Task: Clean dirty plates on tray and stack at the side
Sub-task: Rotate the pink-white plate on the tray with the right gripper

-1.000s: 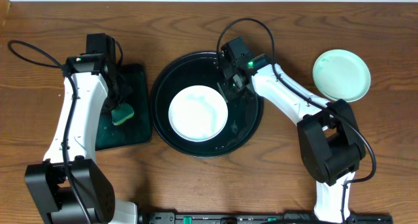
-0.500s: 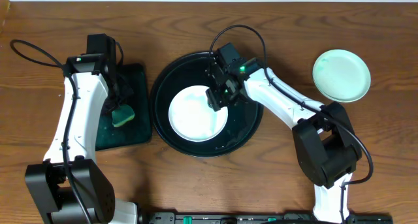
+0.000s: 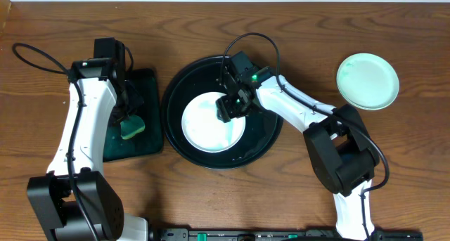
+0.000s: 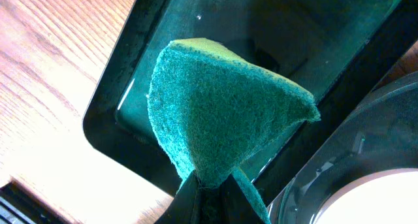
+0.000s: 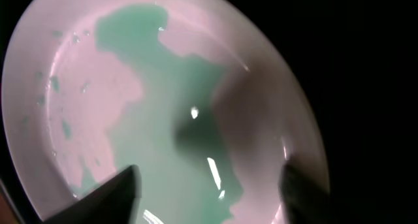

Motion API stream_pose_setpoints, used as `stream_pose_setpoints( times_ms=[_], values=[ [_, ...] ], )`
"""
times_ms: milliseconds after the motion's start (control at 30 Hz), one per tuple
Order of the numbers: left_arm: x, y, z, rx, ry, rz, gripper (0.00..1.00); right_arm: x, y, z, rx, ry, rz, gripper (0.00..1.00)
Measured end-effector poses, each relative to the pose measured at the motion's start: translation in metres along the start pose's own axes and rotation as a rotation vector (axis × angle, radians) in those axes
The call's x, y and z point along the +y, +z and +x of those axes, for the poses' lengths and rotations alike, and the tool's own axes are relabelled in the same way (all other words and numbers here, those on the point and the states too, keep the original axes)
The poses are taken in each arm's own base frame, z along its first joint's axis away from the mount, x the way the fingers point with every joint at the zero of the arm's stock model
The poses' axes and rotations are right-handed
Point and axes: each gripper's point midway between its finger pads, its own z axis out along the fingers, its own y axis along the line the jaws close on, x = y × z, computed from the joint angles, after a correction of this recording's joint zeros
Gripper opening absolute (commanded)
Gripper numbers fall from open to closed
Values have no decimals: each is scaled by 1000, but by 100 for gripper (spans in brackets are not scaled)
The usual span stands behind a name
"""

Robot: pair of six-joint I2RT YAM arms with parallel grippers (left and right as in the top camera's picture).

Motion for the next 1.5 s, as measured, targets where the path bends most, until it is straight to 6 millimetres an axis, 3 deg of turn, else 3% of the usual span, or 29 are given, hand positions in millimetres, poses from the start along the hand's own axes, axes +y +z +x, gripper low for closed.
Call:
stream_pose_setpoints(
  times_ms=[133,300,400,633,833,1033,1133,1200,1267,1400,1500],
  values=[
    [0,0,0,0,0,0,11,24,-3,0,5,-89,-139,99],
    [0,0,0,0,3,0,13,37,-5,2,6,-155,-219,99],
    [0,0,0,0,3,0,25,39,-6,1,1,-171,-227,99],
    [-2,0,-3,-12,17,8,26,11,-17,-5,-20,-115,-100,99],
    [-4,0,-6,-24,24,17,26,8,-25,-9,-36,-121,-82,99],
    [-6,0,-8,-31,27,23,62,-6,-33,-17,-68,-126,-34,99],
    [-6,0,-8,-34,28,24,67,-18,-43,-21,-86,-97,24,99],
    [-6,0,-8,-35,29,23,78,-24,-46,-20,-84,-82,47,99],
    [-6,0,-8,-34,27,24,80,-27,-46,-19,-82,-75,57,97],
    [-6,0,-8,-34,33,23,81,-30,-43,-18,-74,-65,63,84],
    [-6,0,-8,-34,33,23,81,-30,-32,-14,-50,-57,43,80]
  ],
)
